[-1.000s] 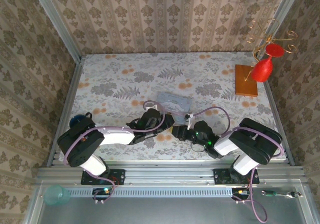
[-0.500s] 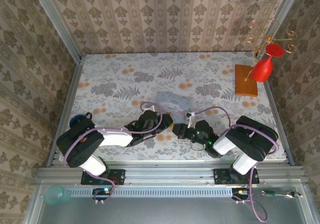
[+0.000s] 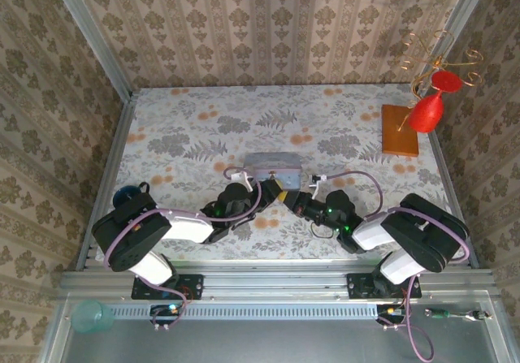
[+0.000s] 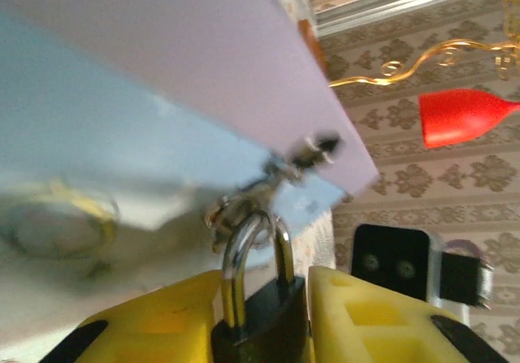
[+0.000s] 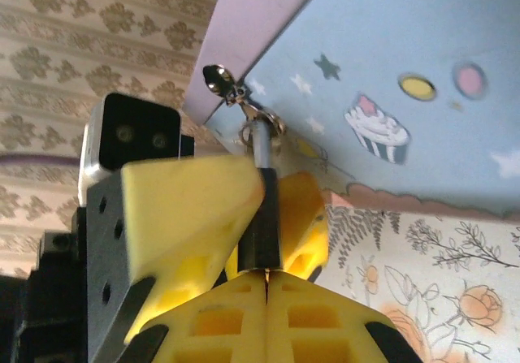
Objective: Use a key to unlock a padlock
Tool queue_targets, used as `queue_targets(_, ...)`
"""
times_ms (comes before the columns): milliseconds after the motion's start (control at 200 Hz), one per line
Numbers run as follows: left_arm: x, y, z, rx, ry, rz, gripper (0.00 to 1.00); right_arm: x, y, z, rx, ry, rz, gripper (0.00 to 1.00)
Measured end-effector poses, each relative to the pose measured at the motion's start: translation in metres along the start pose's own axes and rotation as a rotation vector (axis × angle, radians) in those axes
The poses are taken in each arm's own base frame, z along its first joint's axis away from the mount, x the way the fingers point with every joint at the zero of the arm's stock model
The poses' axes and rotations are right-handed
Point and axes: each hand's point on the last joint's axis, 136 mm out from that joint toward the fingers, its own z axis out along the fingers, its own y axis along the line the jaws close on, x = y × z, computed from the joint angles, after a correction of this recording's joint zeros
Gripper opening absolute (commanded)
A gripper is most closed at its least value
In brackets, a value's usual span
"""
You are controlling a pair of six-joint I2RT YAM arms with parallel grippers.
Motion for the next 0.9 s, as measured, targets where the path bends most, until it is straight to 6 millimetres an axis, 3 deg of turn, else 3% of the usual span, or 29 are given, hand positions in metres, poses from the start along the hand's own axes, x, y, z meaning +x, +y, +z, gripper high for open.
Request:
queue_targets(295,0.003,-0.010,-0.002,0.034,0.003,0.000,0.14,-0.006,0.005,-0.004,-0.011,-0.030,0.079,0.02)
queue_targets(610,-0.004,-0.003,-0.019,-0.061,-0.001,0.075,0.14,-0.009,0.009,-0.017,0.082,-0.024,-0.072,0.43)
queue_targets(900,0.003,0.020,-0.019,-0.162,0.039,0.146,0.14,-0.009,-0.007,-0.044,0.234,-0.018,-0.207,0.49)
